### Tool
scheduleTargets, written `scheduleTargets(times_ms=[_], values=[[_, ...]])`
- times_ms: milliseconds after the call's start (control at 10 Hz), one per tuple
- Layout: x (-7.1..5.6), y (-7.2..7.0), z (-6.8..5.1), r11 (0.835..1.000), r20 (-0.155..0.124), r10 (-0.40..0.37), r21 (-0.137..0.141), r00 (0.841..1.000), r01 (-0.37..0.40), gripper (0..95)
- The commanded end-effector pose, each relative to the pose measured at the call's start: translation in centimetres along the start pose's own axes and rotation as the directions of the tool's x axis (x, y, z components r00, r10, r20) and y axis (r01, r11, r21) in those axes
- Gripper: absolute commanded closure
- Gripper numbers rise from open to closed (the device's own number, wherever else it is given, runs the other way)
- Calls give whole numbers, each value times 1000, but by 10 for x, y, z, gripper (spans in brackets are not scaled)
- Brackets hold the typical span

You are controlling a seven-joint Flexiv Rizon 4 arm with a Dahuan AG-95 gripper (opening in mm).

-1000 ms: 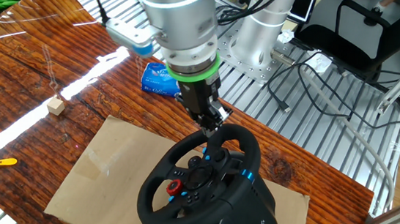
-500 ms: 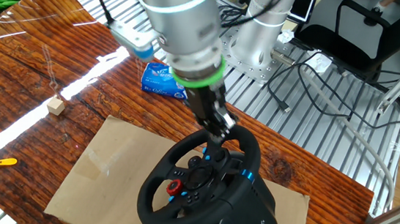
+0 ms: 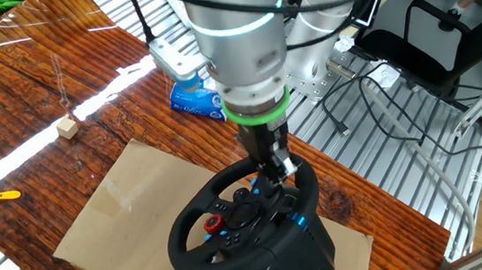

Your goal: Rotate the steering wheel 90 degrees clockwise

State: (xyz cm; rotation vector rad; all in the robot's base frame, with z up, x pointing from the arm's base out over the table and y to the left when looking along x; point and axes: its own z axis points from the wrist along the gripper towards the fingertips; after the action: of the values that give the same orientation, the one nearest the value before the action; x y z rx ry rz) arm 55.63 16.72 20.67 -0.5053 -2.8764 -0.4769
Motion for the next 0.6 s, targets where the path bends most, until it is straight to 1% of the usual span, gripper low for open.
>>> scheduleTargets(times_ms=[100, 200, 300, 400, 500, 600], values=[[-12, 5, -10, 1000, -24, 8, -10, 1000, -8, 950], [-15, 7, -8, 1000, -10, 14, -8, 1000, -14, 950], [-16, 7, -7, 1000, -10, 16, -9, 1000, -16, 950], [-17, 9, -6, 999, -16, 30, -22, 999, -30, 950], [-18, 15, -4, 998, -12, 50, -25, 999, -50, 950], [-21, 22, -4, 997, -15, 67, -26, 998, -67, 950]])
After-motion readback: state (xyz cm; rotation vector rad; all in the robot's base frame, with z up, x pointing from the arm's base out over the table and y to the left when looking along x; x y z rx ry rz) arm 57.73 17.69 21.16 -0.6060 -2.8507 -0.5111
